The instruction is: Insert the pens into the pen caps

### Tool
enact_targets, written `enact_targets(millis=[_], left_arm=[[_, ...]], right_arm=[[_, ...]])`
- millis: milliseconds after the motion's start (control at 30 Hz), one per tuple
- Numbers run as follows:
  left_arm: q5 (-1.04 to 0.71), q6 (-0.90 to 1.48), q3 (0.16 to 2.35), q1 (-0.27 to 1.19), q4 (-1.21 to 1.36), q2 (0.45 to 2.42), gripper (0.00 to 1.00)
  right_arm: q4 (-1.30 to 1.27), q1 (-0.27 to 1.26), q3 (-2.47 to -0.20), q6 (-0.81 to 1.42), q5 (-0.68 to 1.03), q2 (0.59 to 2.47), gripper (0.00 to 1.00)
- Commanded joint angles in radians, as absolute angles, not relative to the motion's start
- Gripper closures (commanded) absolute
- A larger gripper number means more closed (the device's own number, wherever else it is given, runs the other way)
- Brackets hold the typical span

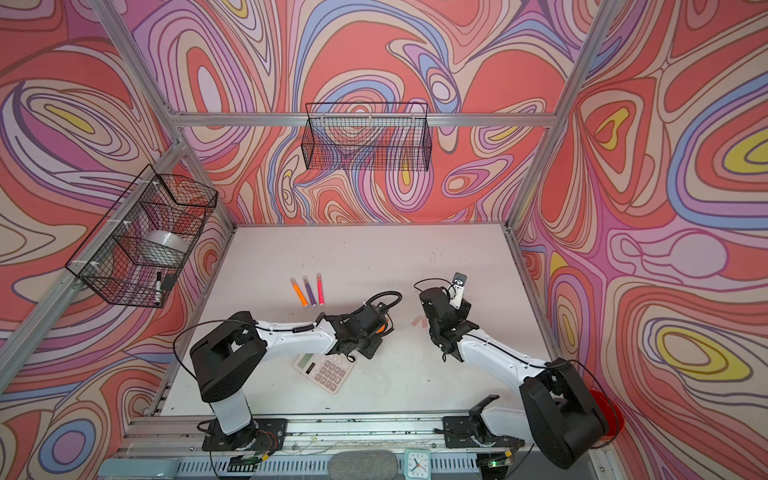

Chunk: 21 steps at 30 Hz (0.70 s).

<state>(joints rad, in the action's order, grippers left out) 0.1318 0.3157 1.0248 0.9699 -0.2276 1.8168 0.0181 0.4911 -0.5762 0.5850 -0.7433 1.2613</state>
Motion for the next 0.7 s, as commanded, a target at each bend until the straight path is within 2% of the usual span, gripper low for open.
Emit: enact_targets(millis=[0,167,400,667], left_arm=[[0.128,0.325,1.02,0.973,-0.272,1.872,0.85],[0.14,0.356,0.985,0.971,-0.199,1.842,0.88],[0.088,0.359,0.884,0.973,-0.005,1.692,0.91],[0.069,0.333,0.857,0.971,0.081,1.556,0.94]], right_arm=[[0.027,0.486,-0.589,0.584,-0.745,1.253,0.3],[0.025,0.487,-0.581,0.584,-0.744,1.24,0.3],[0.066,0.487,-0.563,0.593,-0.676,1.141,0.3],[-0.187,0.489,-0.424,0.709,-0.205,0.951,0.33]])
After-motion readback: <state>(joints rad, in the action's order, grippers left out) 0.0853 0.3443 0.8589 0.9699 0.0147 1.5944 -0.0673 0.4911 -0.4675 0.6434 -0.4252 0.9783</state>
